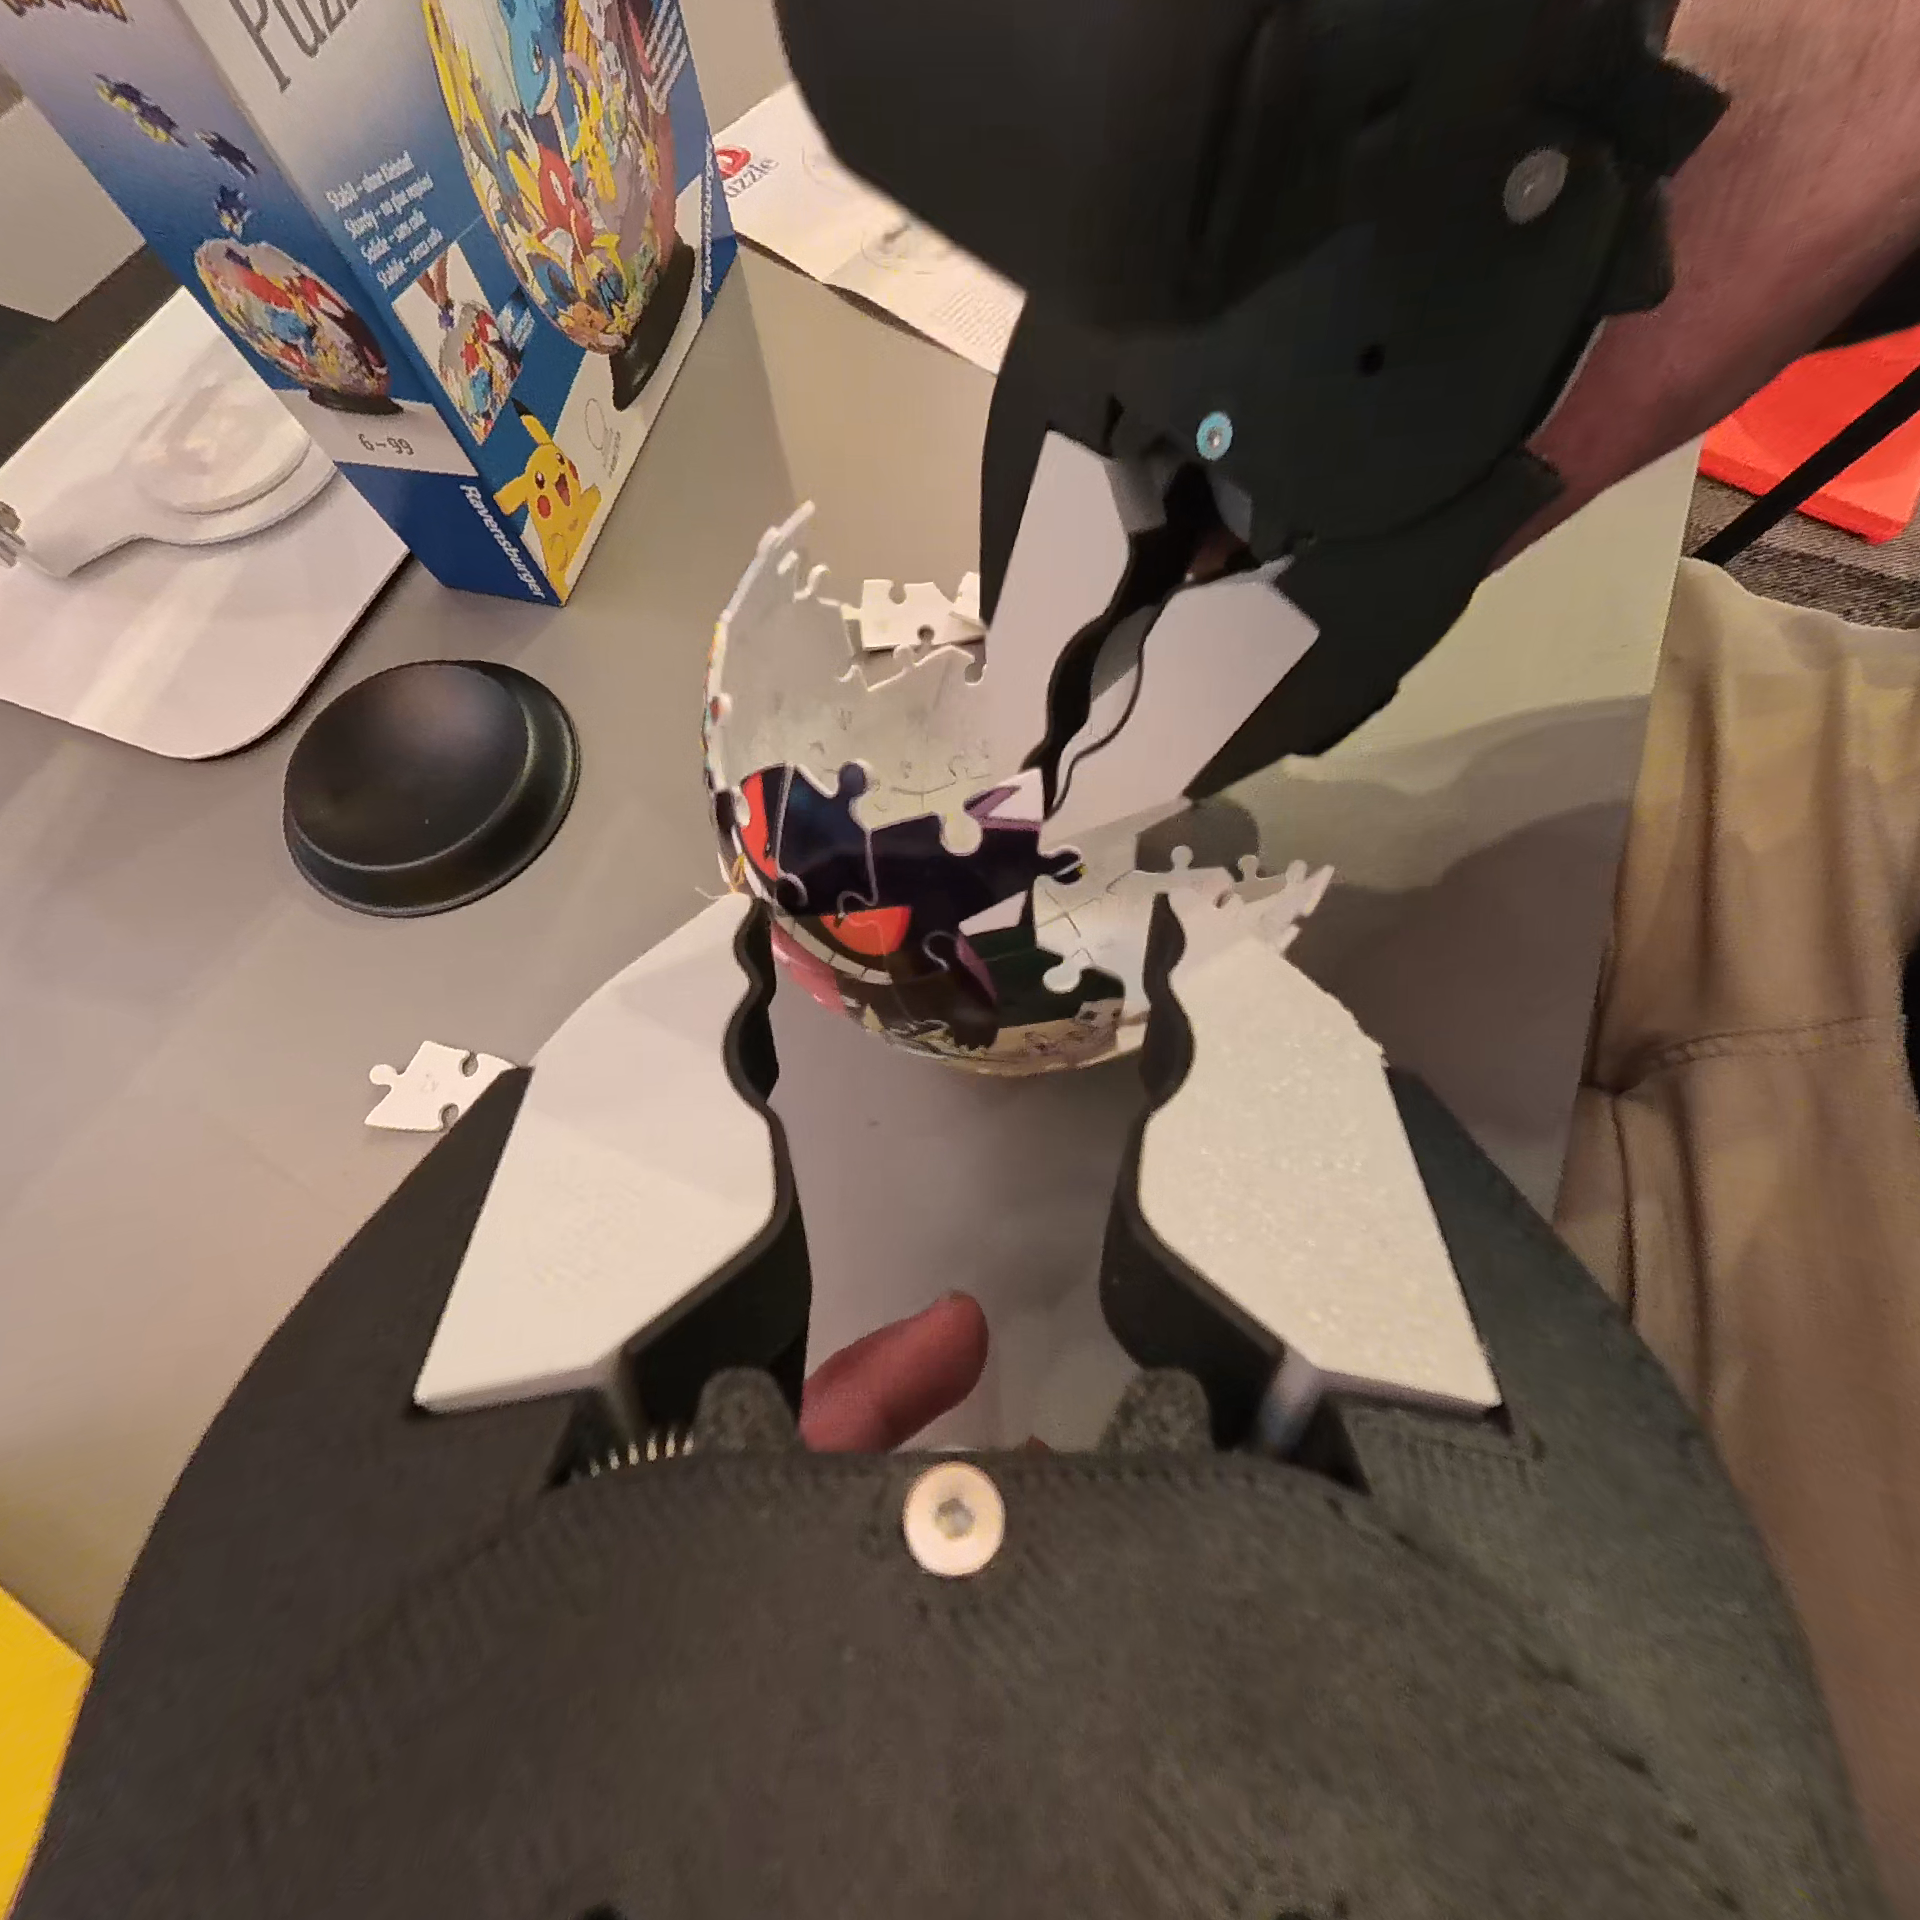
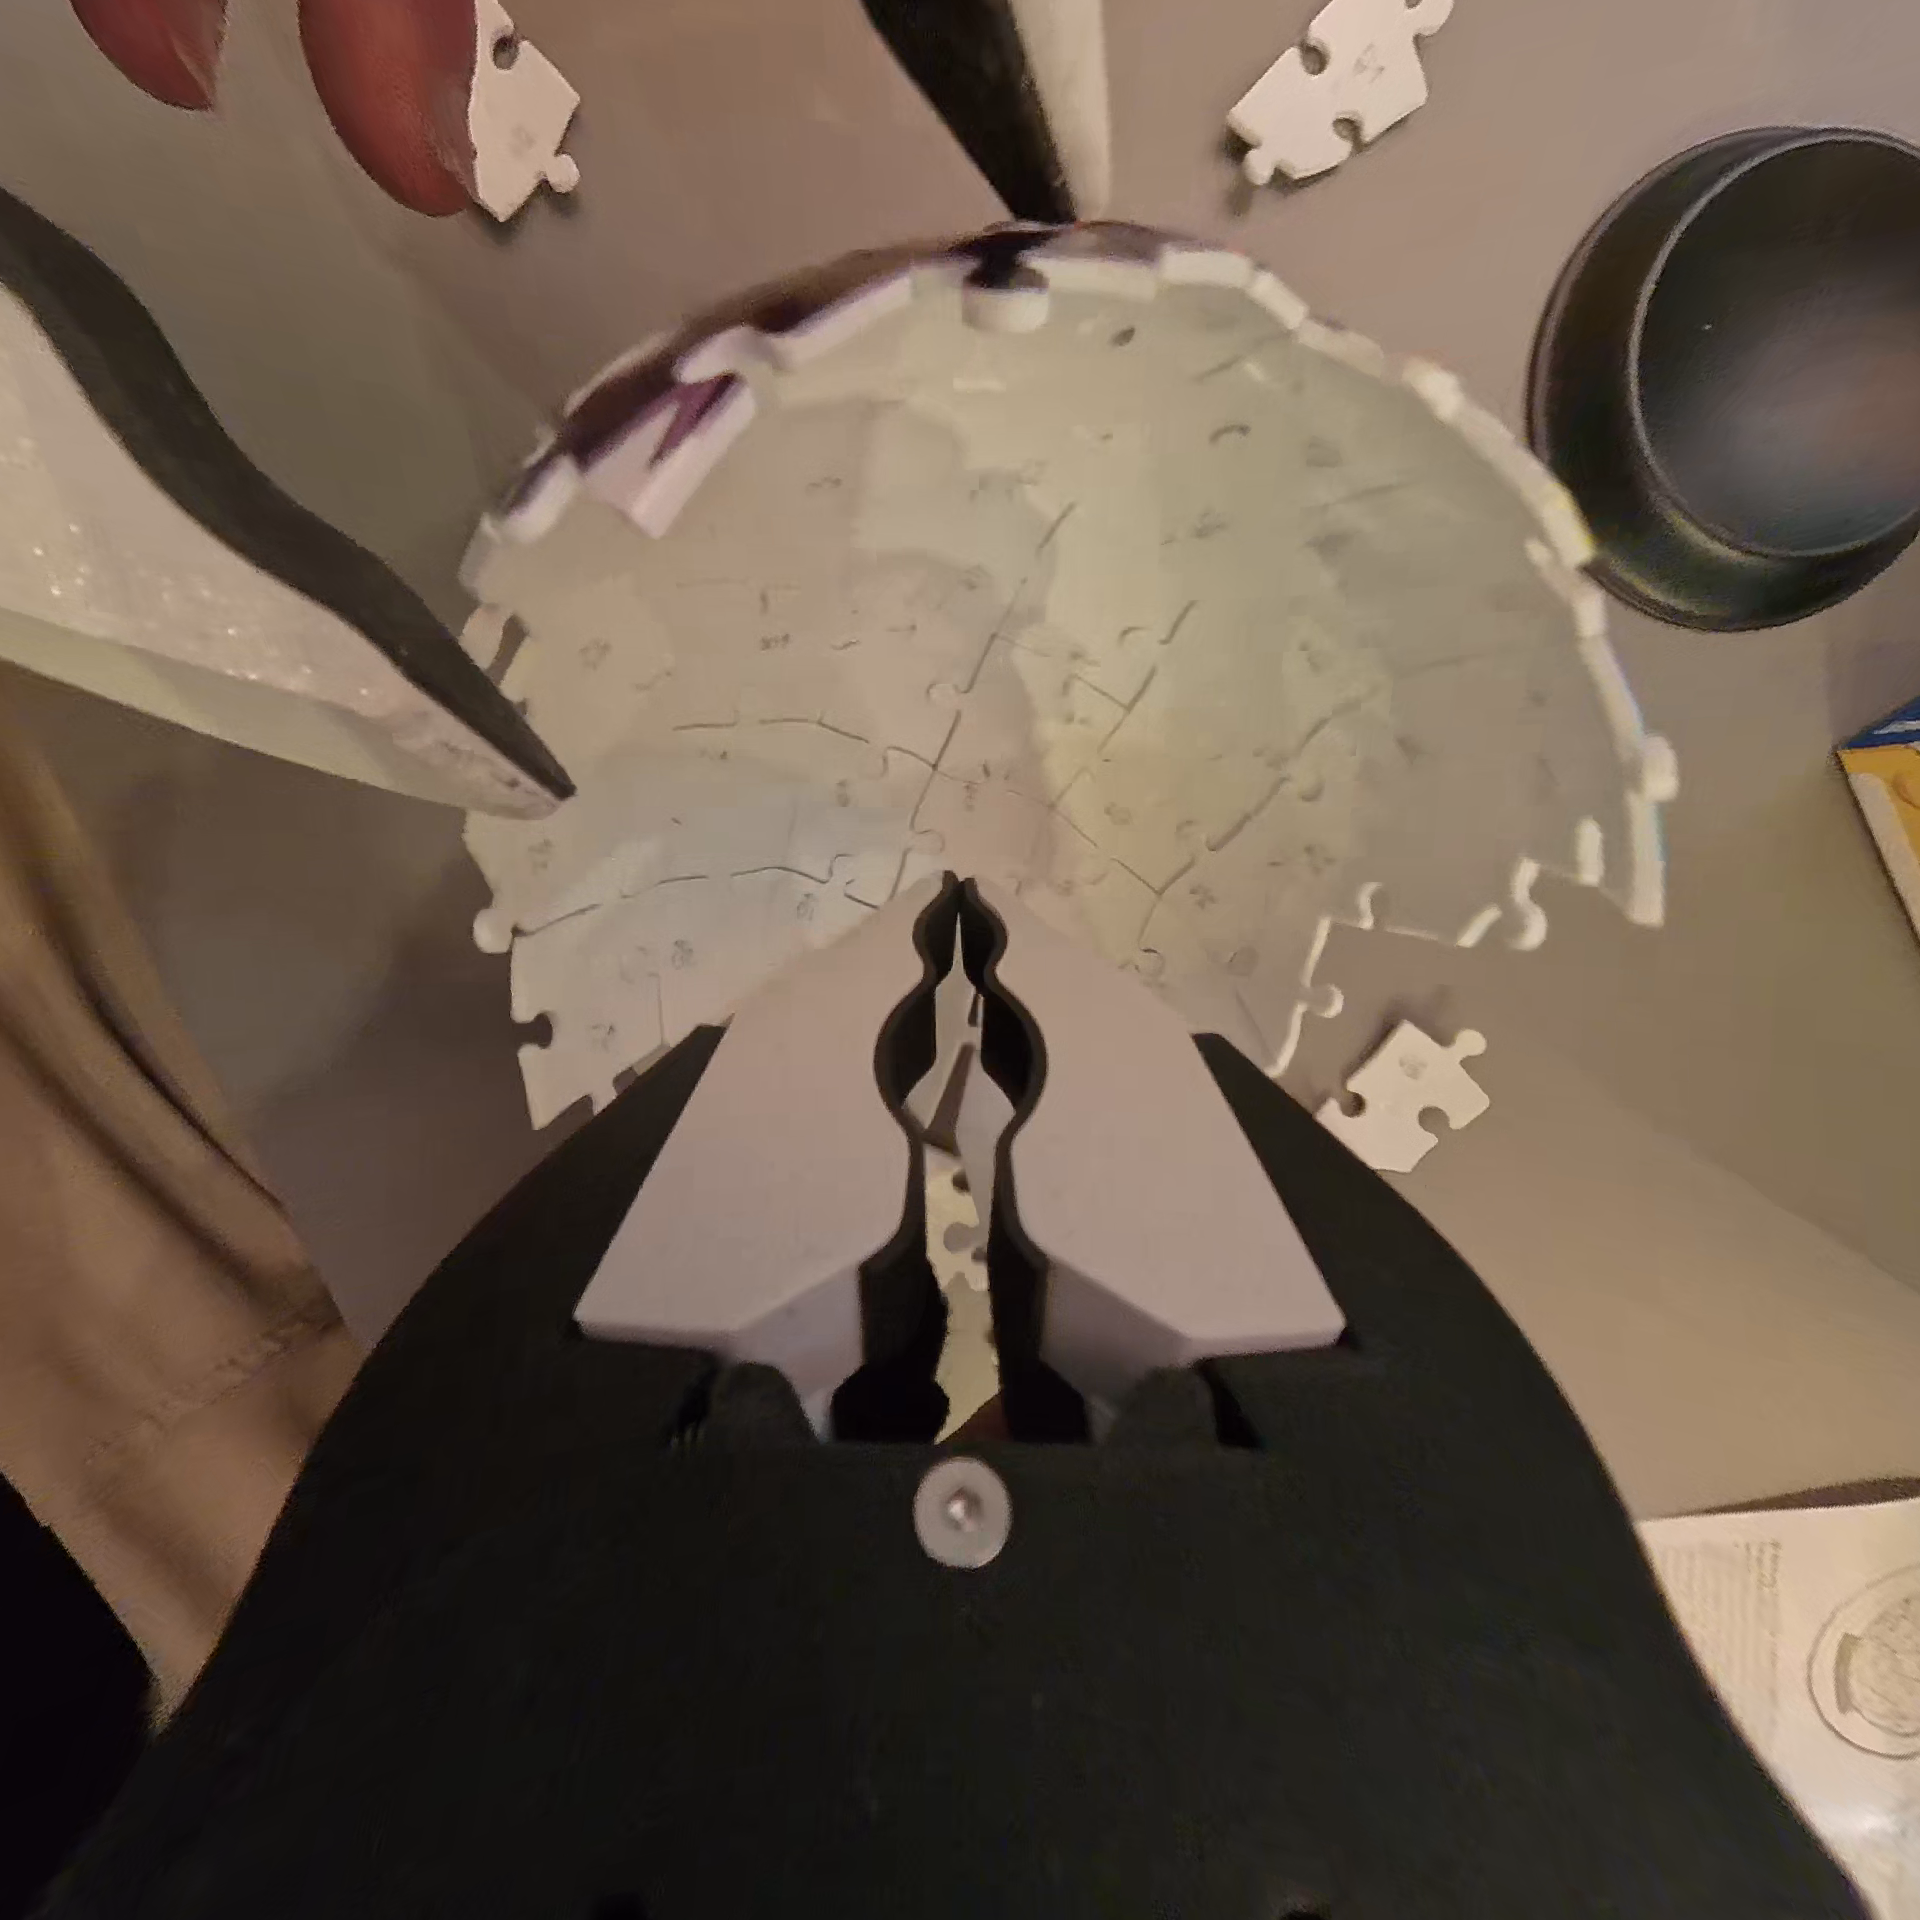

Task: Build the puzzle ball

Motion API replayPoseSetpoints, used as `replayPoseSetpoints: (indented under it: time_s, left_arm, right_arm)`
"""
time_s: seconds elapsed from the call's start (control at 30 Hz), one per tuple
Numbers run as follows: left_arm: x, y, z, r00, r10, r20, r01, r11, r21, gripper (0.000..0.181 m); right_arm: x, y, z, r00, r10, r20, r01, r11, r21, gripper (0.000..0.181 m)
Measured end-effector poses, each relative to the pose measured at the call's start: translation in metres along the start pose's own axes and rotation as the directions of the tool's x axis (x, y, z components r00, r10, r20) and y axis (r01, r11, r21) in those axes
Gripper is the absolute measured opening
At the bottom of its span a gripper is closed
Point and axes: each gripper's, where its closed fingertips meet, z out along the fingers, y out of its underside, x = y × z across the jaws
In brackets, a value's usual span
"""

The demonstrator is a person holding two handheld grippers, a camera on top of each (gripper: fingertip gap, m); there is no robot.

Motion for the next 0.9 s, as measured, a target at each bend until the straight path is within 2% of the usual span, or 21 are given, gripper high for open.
replayPoseSetpoints:
  time_s: [0.23, 0.43, 0.9]
  left_arm:
    - [-0.001, 0.001, 0.002, 1.000, -0.007, -0.001, 0.007, 1.000, -0.001, 0.068]
    - [0.000, 0.001, 0.002, 1.000, -0.003, 0.001, 0.003, 1.000, -0.003, 0.068]
    - [0.003, -0.001, 0.002, 1.000, 0.013, -0.006, -0.013, 1.000, -0.004, 0.068]
  right_arm:
    - [0.011, 0.005, -0.013, 1.000, -0.005, -0.005, 0.005, 0.999, -0.041, 0.000]
    - [0.007, 0.018, -0.003, 0.998, -0.050, 0.027, 0.053, 0.990, -0.127, 0.000]
    - [0.003, 0.020, 0.003, 0.995, -0.096, 0.005, 0.096, 0.986, -0.135, 0.000]
